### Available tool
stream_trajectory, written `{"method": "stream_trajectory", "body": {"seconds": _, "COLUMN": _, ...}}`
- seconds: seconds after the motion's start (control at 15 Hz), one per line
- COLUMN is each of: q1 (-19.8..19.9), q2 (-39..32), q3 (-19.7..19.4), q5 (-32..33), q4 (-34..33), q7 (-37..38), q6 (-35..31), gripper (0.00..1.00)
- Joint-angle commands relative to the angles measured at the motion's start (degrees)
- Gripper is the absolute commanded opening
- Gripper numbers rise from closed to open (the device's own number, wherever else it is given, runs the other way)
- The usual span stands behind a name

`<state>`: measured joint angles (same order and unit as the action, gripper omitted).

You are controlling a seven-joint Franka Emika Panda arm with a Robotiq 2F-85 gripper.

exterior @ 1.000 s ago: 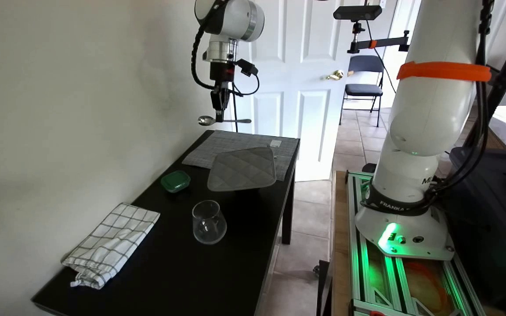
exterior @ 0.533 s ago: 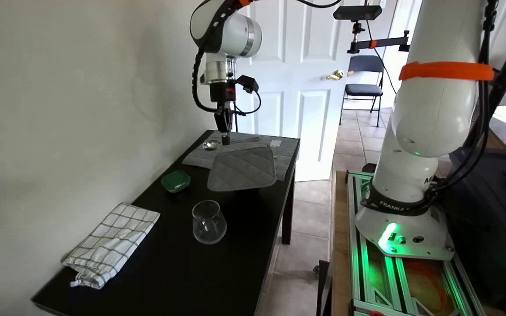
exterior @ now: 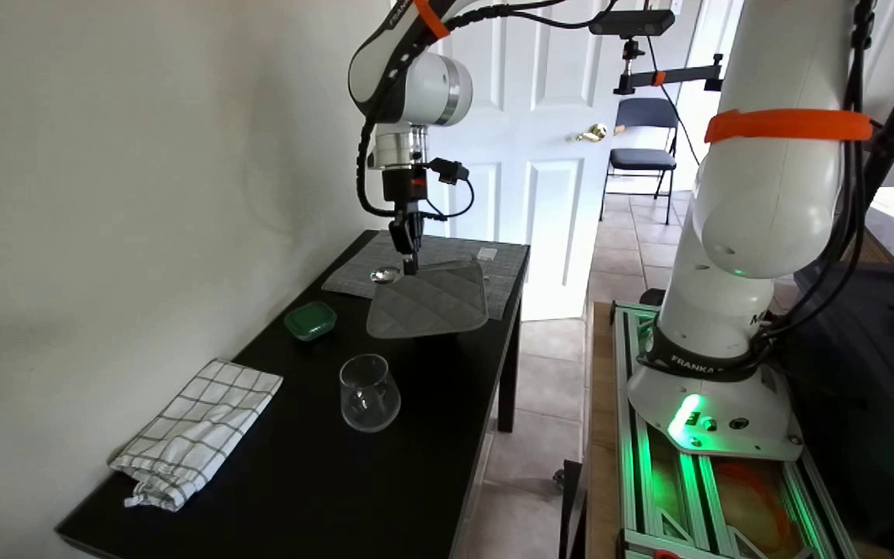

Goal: Put the mat on the right cup, then put the spoon on the mat

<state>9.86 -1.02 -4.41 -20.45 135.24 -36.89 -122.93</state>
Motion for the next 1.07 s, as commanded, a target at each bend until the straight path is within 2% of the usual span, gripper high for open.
{"method": "stream_trajectory", "body": {"seconds": 0.0, "q1": -0.9, "q2": 1.0, "q3": -1.0, "q5": -0.6, "q4": 3.3, "q7": 0.6, "q6": -4.4, "gripper": 0.02}}
{"method": "stream_trajectory", "body": {"seconds": 1.0, "q1": -1.1, "q2": 1.7, "q3": -1.1, "q5": 0.1, "q4": 7.2, "q7": 0.0, "q6": -10.6, "gripper": 0.02}}
